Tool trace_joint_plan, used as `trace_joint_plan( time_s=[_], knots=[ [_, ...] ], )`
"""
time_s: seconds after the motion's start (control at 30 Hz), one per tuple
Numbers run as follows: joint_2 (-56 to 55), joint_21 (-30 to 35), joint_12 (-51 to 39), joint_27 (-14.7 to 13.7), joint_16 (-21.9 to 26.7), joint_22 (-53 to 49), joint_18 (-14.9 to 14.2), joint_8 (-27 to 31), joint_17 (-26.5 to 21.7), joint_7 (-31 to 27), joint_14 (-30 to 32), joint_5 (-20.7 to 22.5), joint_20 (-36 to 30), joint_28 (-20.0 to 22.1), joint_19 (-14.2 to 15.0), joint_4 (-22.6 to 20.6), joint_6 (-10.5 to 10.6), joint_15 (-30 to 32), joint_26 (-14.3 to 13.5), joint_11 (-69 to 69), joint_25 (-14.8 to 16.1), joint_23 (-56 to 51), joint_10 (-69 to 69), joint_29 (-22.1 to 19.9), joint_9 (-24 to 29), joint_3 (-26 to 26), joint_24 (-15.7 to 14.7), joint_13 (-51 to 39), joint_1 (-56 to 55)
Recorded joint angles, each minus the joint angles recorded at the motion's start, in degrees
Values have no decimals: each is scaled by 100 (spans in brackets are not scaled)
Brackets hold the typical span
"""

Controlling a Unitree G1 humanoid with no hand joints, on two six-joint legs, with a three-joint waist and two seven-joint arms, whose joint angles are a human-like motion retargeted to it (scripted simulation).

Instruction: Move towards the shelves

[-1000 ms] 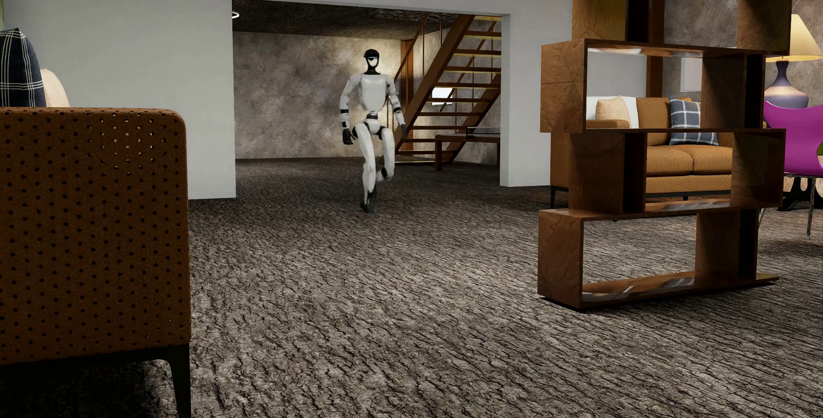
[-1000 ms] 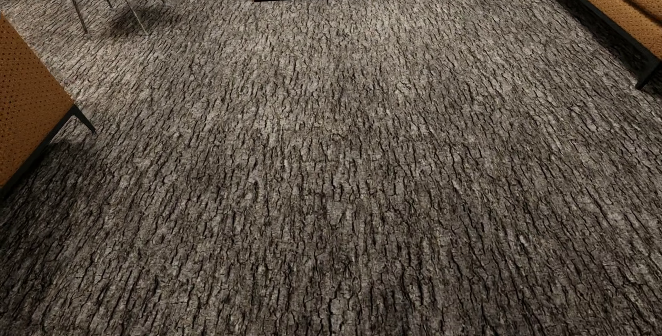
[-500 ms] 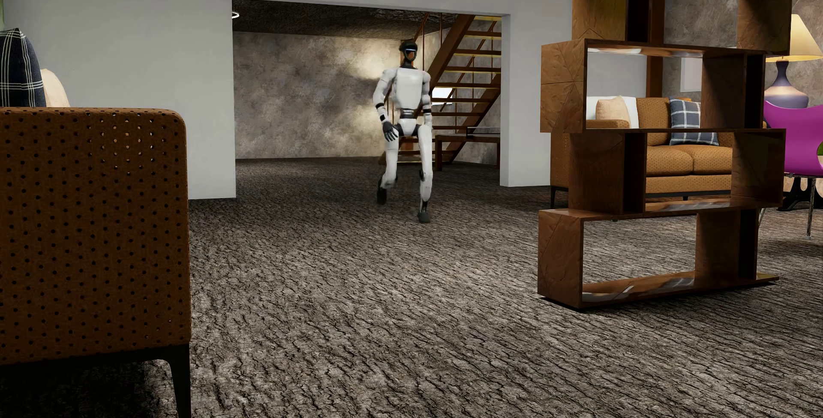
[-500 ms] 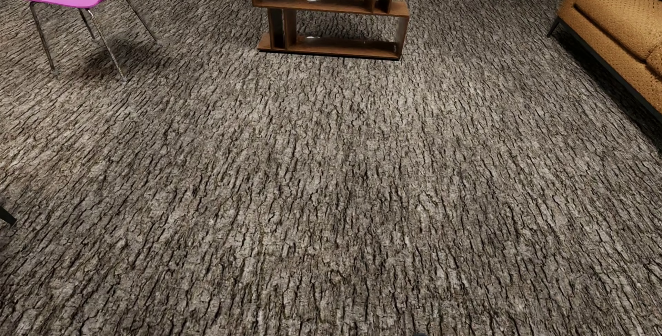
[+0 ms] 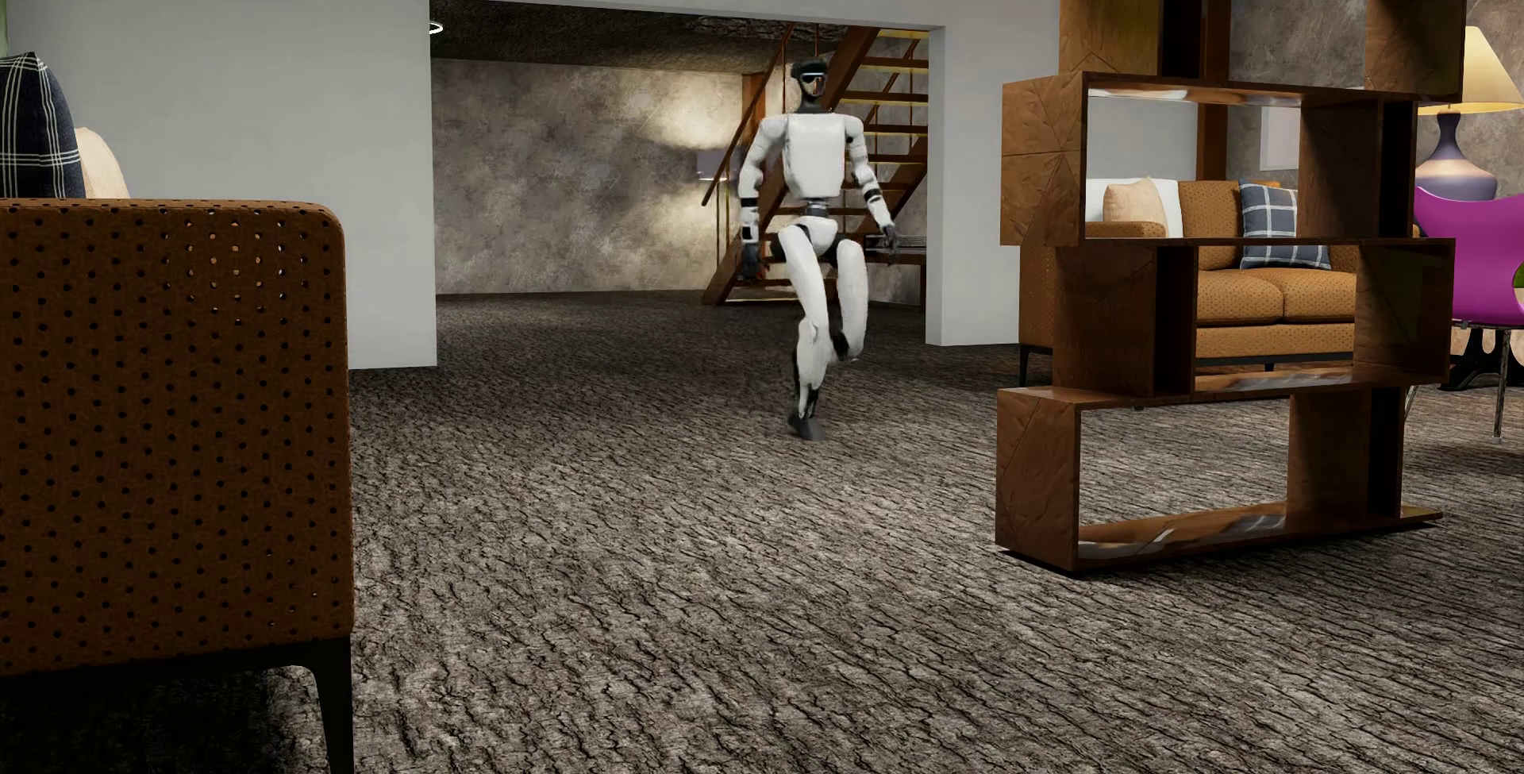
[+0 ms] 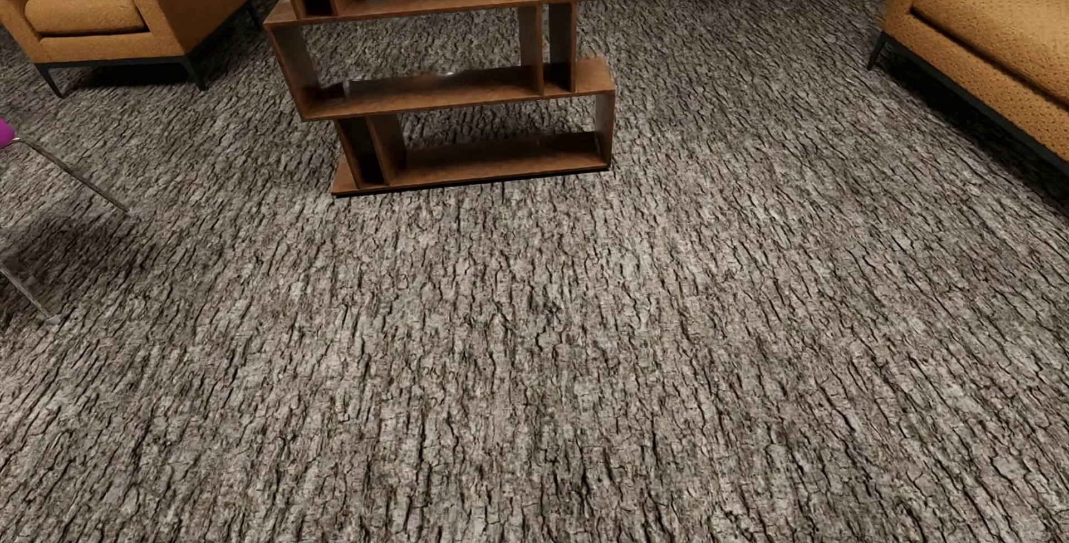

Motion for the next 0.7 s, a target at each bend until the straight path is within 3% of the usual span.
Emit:
trace_joint_plan(
  time_s=[0.07,0.1,0.2,0.23,0.27,0.3,0.33,0.37,0.4,0.47,0.5,0.57,0.63,0.67,0.7],
  knots=[
    [1216,-292,183,0,-34,940,0,0,-22,0,-1498,16,-662,0,0,-282,-195,-785,0,-528,0,-588,467,0,55,695,0,-540,-1004],
    [1740,-480,399,0,-6,1208,0,0,-30,0,-1752,-138,-811,0,0,-455,-351,-1200,0,-774,0,-929,53,0,44,1129,0,-837,-1416],
    [2828,-1247,1038,0,115,1682,0,0,-111,0,-1459,-496,-984,0,0,-449,-600,-2192,0,-1316,0,-2039,-2939,0,-56,2228,0,-1750,-2126],
    [3001,-1560,1191,0,124,1771,0,0,-132,0,-1049,-548,-974,0,0,-406,-622,-2476,0,-1391,0,-2357,-4071,0,-146,2393,0,-2042,-2304],
    [3154,-1788,1337,0,130,1823,0,0,-168,0,64,-611,-1012,0,0,-357,-626,-2749,0,-1385,0,-2608,-5506,0,-239,2454,0,-2300,-2487],
    [3334,-1989,1471,0,133,1840,0,0,-214,0,656,-718,-1046,0,0,-334,-638,-2931,0,-1313,0,-2853,-6386,0,-302,2484,0,-2466,-2705],
    [3548,-2195,1562,0,124,1869,0,0,-237,0,-168,-793,-1070,0,0,-337,-636,-2967,0,-1172,0,-3114,-5421,0,-311,2525,0,-2504,-2932],
    [3730,-2411,1607,0,122,1924,0,0,-195,0,-758,-849,-1154,0,0,-333,-629,-2833,0,-903,0,-3300,-4190,0,-349,2597,0,-2389,-3094],
    [3836,-2509,1639,0,112,1999,0,0,-104,0,-551,-972,-1107,0,0,-366,-688,-2435,0,-450,0,-3269,-3607,0,-411,2697,0,-2217,-3125],
    [3624,-2258,1570,0,123,2023,0,0,173,0,-721,-1292,-786,0,0,-775,-919,-810,0,1185,0,-2602,-2875,0,-379,2702,0,-1796,-2686],
    [3073,-1864,1453,0,85,1865,0,0,232,0,-908,-1333,-545,0,0,-987,-933,-249,0,2404,0,-2144,-2938,0,-358,2737,0,-1678,-2327],
    [1985,-1241,1106,0,-39,1298,0,0,296,0,-1020,-1234,-196,0,0,-1266,-882,-205,0,4216,0,-423,-3341,0,-244,2565,0,-1760,-1442],
    [1224,-1060,716,0,-132,525,0,0,322,0,-1134,-1271,13,0,0,-1212,-685,-162,0,3904,0,71,-3775,0,-119,1952,0,-1289,-573],
    [885,-1429,581,0,-153,55,0,0,358,0,-1033,-1365,125,0,0,-1159,-630,174,0,2920,0,81,-3993,0,-115,1573,0,-928,-264],
    [723,-958,438,0,-103,-374,0,0,307,0,-800,-1320,196,0,0,-1161,-633,597,0,1511,0,257,-4294,0,-143,1327,0,-763,75]
  ],
)
